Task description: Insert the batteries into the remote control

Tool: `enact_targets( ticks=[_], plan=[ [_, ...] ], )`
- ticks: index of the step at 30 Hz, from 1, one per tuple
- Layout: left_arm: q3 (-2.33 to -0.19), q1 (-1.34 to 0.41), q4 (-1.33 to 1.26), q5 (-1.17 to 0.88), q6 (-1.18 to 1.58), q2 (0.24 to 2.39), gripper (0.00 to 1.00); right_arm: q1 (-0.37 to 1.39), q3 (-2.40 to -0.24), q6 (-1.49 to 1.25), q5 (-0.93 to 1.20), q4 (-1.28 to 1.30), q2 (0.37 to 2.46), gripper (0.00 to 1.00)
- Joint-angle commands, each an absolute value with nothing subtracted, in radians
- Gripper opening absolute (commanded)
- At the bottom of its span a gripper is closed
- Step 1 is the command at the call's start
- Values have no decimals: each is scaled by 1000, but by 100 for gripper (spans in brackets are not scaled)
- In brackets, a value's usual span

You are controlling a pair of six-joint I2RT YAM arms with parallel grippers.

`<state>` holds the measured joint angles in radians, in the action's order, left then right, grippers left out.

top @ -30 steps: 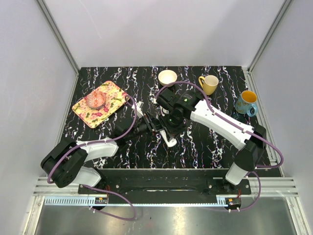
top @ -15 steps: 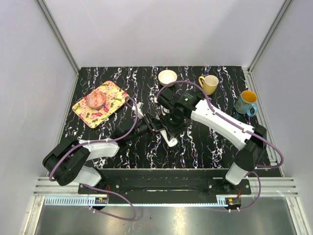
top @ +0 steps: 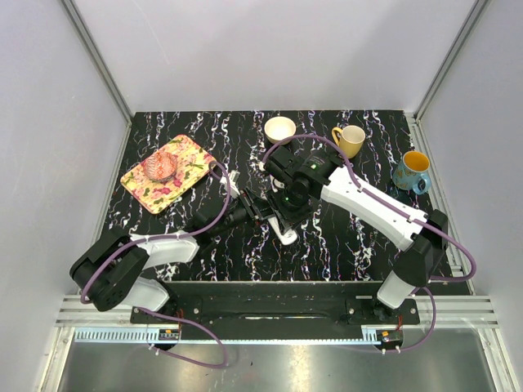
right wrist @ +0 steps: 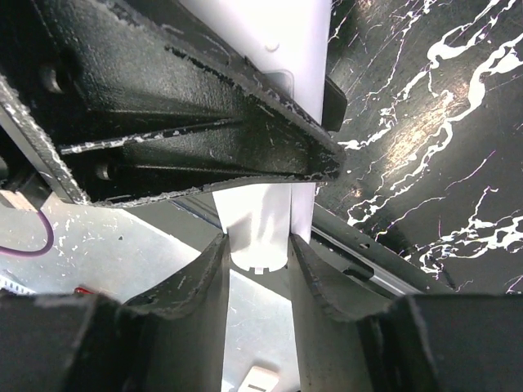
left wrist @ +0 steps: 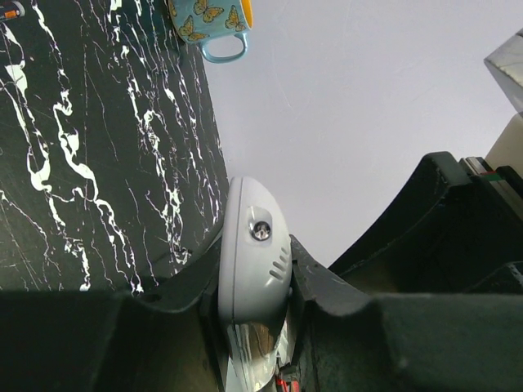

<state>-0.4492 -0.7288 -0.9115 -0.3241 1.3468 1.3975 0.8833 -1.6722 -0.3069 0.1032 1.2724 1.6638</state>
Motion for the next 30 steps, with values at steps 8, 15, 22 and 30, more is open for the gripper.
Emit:
enact_targets(
  ticks=[8, 15, 22, 30],
  plan=[
    [-499, -765, -974, -379, 1348, 1325, 0, 850, -1658, -307, 61, 1161, 1632, 51],
    [-496, -765, -965, -376, 1342, 1327, 0, 850, -1692, -319, 55, 1166, 1629, 63],
    [-492, -765, -980, -376, 1347, 1331, 0, 850, -1703, -319, 6, 1184, 1615, 73],
    [-482, -765, -1002, -373, 1354, 1333, 0, 851, -1704, -333, 6, 1181, 1595, 78]
  ],
)
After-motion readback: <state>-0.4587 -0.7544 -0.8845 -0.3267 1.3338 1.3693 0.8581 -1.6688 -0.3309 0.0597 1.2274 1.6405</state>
